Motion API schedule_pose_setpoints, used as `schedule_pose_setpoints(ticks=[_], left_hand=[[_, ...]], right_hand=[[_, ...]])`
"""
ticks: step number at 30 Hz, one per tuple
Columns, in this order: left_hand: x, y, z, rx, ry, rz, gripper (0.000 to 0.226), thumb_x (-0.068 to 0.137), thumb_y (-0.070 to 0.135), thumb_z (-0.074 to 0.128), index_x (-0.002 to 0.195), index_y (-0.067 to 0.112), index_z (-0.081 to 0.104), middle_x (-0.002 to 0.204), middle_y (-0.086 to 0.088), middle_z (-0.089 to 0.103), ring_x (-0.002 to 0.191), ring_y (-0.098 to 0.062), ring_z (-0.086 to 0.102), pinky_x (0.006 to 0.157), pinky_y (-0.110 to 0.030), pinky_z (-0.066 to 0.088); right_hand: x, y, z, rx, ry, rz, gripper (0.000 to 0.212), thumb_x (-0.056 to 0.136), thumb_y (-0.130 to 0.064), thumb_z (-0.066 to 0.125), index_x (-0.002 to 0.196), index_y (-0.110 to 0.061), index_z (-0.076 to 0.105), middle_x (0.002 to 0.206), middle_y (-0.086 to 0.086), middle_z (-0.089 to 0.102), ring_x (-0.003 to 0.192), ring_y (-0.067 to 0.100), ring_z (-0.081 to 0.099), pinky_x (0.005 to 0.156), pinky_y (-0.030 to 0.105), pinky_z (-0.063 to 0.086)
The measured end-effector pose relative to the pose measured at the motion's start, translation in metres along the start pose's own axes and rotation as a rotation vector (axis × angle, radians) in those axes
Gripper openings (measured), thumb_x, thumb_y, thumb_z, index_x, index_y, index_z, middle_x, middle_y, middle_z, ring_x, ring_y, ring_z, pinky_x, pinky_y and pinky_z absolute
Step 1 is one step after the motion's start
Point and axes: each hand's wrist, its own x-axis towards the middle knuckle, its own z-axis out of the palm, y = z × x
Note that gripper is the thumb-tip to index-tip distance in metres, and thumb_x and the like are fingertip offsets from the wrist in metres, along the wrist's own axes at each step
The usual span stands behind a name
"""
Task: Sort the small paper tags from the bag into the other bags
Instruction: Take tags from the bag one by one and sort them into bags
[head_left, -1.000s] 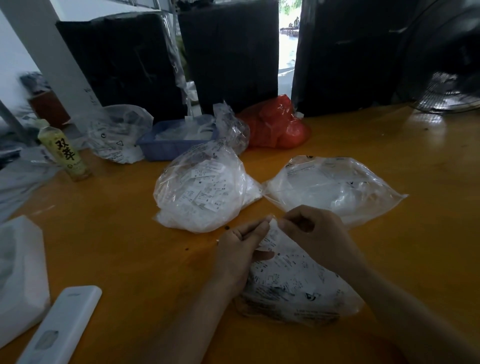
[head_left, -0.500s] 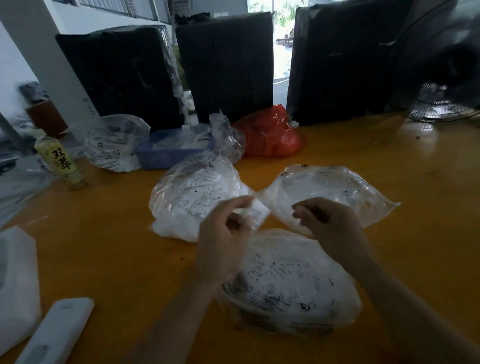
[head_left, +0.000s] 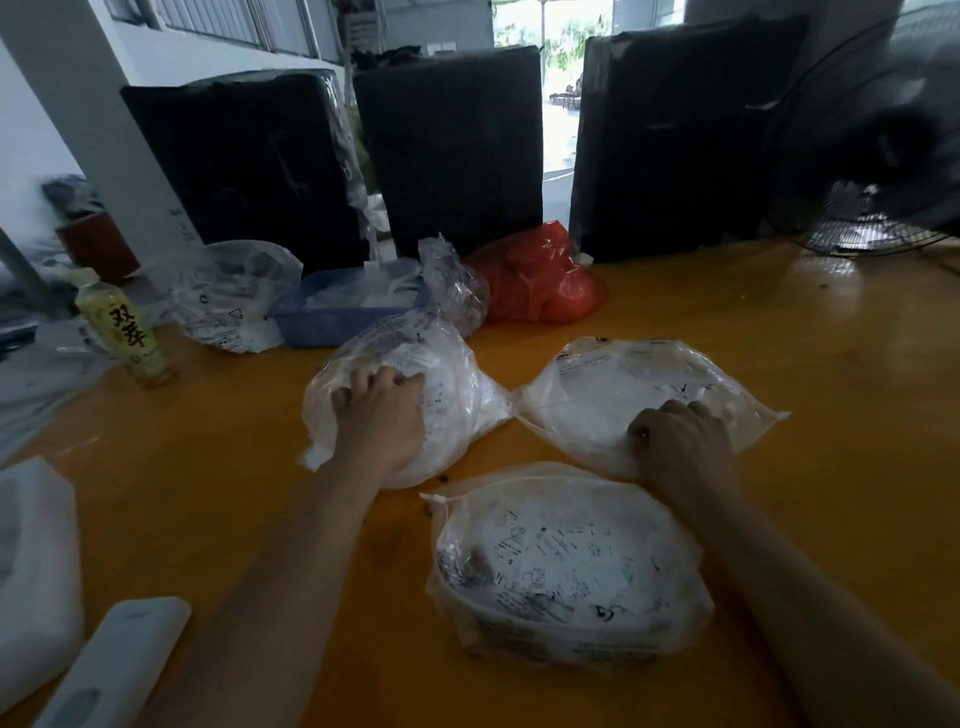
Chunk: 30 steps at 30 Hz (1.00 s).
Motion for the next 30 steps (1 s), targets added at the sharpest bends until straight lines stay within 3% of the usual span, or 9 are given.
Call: schedule_pose_setpoints(ticks=[3,6,10,14,16,18,21,26,30], left_hand=[[-0.004,0.002,-0.002,-0.072,0.038,0.0,0.059,0.102,0.018,0.043,0.159,0.032,0.035,0.165,0.006,0.036,0.15,-0.031,0.021,0.117,-0.059,0.024],[-0.02,0.006,-0.008,-0.182,0.224,-0.014,0.053,0.101,0.012,0.049,0.152,0.026,0.049,0.162,0.006,0.041,0.151,-0.027,0.025,0.117,-0.053,0.023],[-0.059,0.038,-0.018,-0.607,0.593,0.174,0.032,0.101,0.017,0.046,0.121,0.014,0.07,0.123,-0.002,0.07,0.119,-0.016,0.056,0.101,-0.034,0.042],[-0.098,0.074,-0.019,-1.12,0.182,0.198,0.038,0.1,0.057,0.052,0.128,0.034,0.061,0.114,0.018,0.069,0.102,0.001,0.066,0.079,-0.014,0.054],[-0.108,0.086,-0.016,-1.353,-0.141,0.143,0.05,0.088,0.069,0.065,0.13,0.047,0.052,0.125,0.021,0.065,0.108,-0.001,0.068,0.075,-0.02,0.06],[-0.112,0.091,-0.011,-1.518,-0.285,0.059,0.046,0.084,0.061,0.077,0.124,0.049,0.057,0.127,0.015,0.068,0.109,-0.009,0.071,0.072,-0.028,0.062],[-0.115,0.094,-0.006,-1.67,-0.329,-0.054,0.032,0.081,0.047,0.082,0.11,0.033,0.077,0.115,0.002,0.077,0.101,-0.017,0.075,0.072,-0.028,0.06],[-0.113,0.094,0.0,-1.887,-0.307,-0.245,0.021,0.068,0.031,0.086,0.085,0.021,0.083,0.1,-0.011,0.079,0.087,-0.017,0.076,0.068,-0.025,0.059],[-0.112,0.095,0.001,-1.891,-0.275,-0.271,0.018,0.07,0.032,0.087,0.083,0.022,0.081,0.096,-0.008,0.079,0.091,-0.016,0.076,0.07,-0.024,0.057]], right_hand=[[-0.001,-0.002,-0.004,0.098,0.072,0.05,0.021,0.101,-0.024,0.057,0.114,-0.021,0.073,0.118,0.006,0.069,0.111,0.029,0.055,0.1,0.044,0.044],[-0.005,-0.003,-0.014,0.33,0.22,0.085,0.012,0.097,-0.019,0.064,0.101,-0.014,0.074,0.108,0.007,0.073,0.102,0.028,0.061,0.091,0.039,0.046],[-0.017,-0.01,-0.032,0.778,0.198,0.128,0.003,0.095,-0.02,0.069,0.095,-0.024,0.07,0.088,-0.009,0.074,0.08,0.001,0.065,0.07,0.015,0.043],[-0.029,-0.022,-0.053,1.042,-0.022,-0.019,0.007,0.093,-0.023,0.072,0.096,-0.028,0.075,0.082,-0.014,0.076,0.075,-0.006,0.067,0.064,0.01,0.049],[-0.035,-0.029,-0.057,1.022,-0.059,-0.107,0.006,0.092,-0.023,0.073,0.095,-0.029,0.074,0.082,-0.015,0.075,0.075,-0.004,0.068,0.067,0.006,0.048],[-0.038,-0.036,-0.057,0.965,-0.103,-0.158,0.007,0.092,-0.024,0.072,0.095,-0.03,0.073,0.083,-0.017,0.074,0.077,0.0,0.07,0.068,0.011,0.053],[-0.041,-0.042,-0.053,0.859,-0.158,-0.225,0.008,0.093,-0.027,0.071,0.099,-0.032,0.073,0.083,-0.02,0.073,0.071,0.009,0.07,0.065,0.025,0.057],[-0.042,-0.043,-0.048,0.894,-0.189,-0.251,0.016,0.09,-0.044,0.068,0.105,-0.039,0.07,0.082,-0.015,0.072,0.06,0.009,0.063,0.053,0.016,0.048],[-0.044,-0.044,-0.043,0.863,-0.22,-0.286,0.013,0.084,-0.052,0.068,0.086,-0.039,0.07,0.077,-0.011,0.07,0.062,0.011,0.062,0.055,0.019,0.048]])
